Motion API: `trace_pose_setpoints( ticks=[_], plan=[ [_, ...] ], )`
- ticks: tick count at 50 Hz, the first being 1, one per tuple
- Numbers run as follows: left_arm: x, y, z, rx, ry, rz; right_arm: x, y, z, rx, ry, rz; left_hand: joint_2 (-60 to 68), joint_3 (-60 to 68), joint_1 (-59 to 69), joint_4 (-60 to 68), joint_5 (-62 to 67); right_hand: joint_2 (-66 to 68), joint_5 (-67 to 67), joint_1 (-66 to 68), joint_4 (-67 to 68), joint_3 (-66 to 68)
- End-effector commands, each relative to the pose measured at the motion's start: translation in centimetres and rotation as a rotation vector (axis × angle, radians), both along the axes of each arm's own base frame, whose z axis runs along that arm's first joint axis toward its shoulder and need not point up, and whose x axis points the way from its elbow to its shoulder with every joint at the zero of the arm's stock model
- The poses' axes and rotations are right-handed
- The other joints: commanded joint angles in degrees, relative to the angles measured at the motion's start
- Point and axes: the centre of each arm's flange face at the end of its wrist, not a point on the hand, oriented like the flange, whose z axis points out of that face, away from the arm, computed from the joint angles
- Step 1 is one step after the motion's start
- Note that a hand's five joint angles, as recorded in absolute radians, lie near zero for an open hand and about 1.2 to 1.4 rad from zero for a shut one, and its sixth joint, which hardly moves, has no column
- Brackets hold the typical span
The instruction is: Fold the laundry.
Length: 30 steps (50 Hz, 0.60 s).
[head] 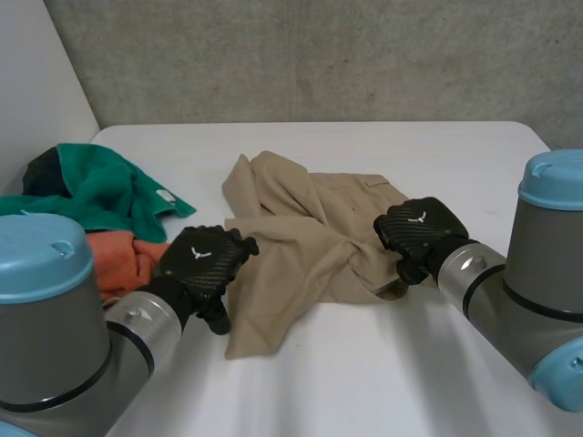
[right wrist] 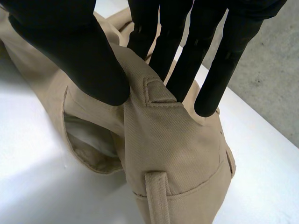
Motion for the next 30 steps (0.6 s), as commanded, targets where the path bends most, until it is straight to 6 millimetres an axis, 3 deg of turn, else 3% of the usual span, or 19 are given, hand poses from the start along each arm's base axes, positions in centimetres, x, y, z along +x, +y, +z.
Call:
trace_pose_setpoints(
  ticks=[1,12,16,19,20,21,23,27,28,30],
  plan=[
    [-1.2,-0.5,-1.8,0.037,-0.018,-0.027,0.2,1.2,0.4,-0.007,-0.010,0.038,-5.0,-5.2,-3.5,-4.9,-4.9,12.9,14.3,16.0,11.4,11.9],
    [-2.9,-1.4,-5.8,0.135,-0.076,-0.019,0.3,2.1,1.4,-0.042,-0.026,0.051,1.5,1.3,3.0,1.7,1.6,12.9,14.3,16.0,11.4,11.9],
    [-2.9,-2.4,-6.6,0.123,-0.096,0.045,0.1,1.9,1.3,-0.042,-0.026,0.043,18.1,17.9,19.6,18.3,18.3,12.9,14.3,16.0,11.4,11.9],
    [-3.0,-3.1,-6.8,0.089,-0.093,0.077,0.0,1.7,1.3,-0.041,-0.025,0.037,40.6,40.4,42.2,40.8,40.8,12.9,14.3,16.0,11.4,11.9],
    [-3.2,-3.4,-6.7,0.067,-0.082,0.086,0.0,1.6,1.4,-0.045,-0.025,0.036,55.2,55.0,56.7,55.3,55.3,12.9,14.3,16.0,11.4,11.9],
    [-3.2,-3.5,-6.6,0.058,-0.078,0.089,0.0,1.6,1.5,-0.048,-0.029,0.034,58.5,58.3,60.0,58.6,58.6,12.9,14.3,16.0,11.4,11.9],
    [-3.2,-3.7,-6.2,0.036,-0.069,0.100,-0.1,1.5,1.7,-0.049,-0.029,0.031,58.5,58.3,60.0,58.7,58.7,12.9,14.3,16.0,11.4,11.9],
    [-2.8,-3.6,-2.8,-0.042,-0.015,0.123,-0.2,1.3,3.5,-0.095,-0.051,0.028,58.5,58.3,60.0,58.7,58.7,12.9,14.3,16.0,11.4,11.9],
    [-2.6,-3.5,-0.4,-0.099,0.031,0.130,-0.3,1.3,4.7,-0.126,-0.060,0.028,58.5,58.3,60.0,58.7,58.7,12.9,14.3,16.0,11.4,11.9],
    [-2.3,-3.3,2.4,-0.172,0.089,0.136,-0.2,1.3,6.4,-0.169,-0.070,0.033,58.5,58.3,60.0,58.7,58.7,12.9,14.3,16.0,11.4,11.9]
  ],
)
